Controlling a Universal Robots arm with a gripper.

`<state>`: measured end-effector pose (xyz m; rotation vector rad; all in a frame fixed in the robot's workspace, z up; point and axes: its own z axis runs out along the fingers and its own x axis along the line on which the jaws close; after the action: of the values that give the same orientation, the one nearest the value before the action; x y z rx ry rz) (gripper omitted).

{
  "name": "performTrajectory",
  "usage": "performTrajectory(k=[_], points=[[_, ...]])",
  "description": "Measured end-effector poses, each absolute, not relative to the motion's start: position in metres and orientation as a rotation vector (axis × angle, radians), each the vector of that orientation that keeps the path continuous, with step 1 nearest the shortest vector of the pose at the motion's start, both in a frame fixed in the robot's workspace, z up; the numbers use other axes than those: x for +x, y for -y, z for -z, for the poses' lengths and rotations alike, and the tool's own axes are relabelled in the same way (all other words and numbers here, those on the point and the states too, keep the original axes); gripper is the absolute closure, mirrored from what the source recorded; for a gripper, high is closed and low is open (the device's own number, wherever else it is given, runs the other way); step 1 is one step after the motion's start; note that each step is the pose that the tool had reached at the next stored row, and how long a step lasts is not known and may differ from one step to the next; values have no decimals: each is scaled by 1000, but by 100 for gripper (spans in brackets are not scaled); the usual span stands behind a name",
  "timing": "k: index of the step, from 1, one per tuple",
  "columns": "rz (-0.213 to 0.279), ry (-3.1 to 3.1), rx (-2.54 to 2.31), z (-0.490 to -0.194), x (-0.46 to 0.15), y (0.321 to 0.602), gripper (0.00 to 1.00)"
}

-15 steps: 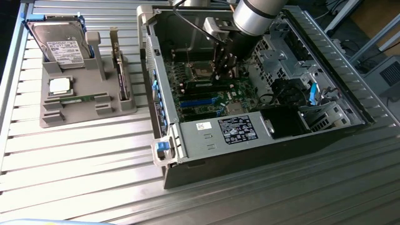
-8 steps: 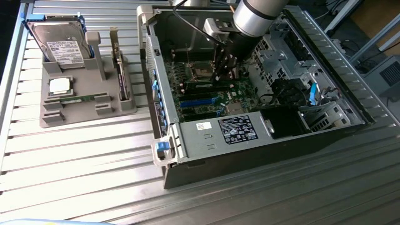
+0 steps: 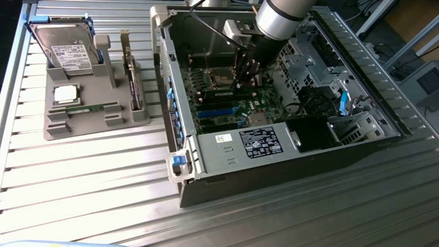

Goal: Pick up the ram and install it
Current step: 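Insert the ram into the slot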

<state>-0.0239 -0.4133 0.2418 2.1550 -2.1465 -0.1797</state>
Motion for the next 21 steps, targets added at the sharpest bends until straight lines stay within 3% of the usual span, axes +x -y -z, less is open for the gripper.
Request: performTrajectory(k=[21], points=[[184,2149,2158,-241,-25,415,87]])
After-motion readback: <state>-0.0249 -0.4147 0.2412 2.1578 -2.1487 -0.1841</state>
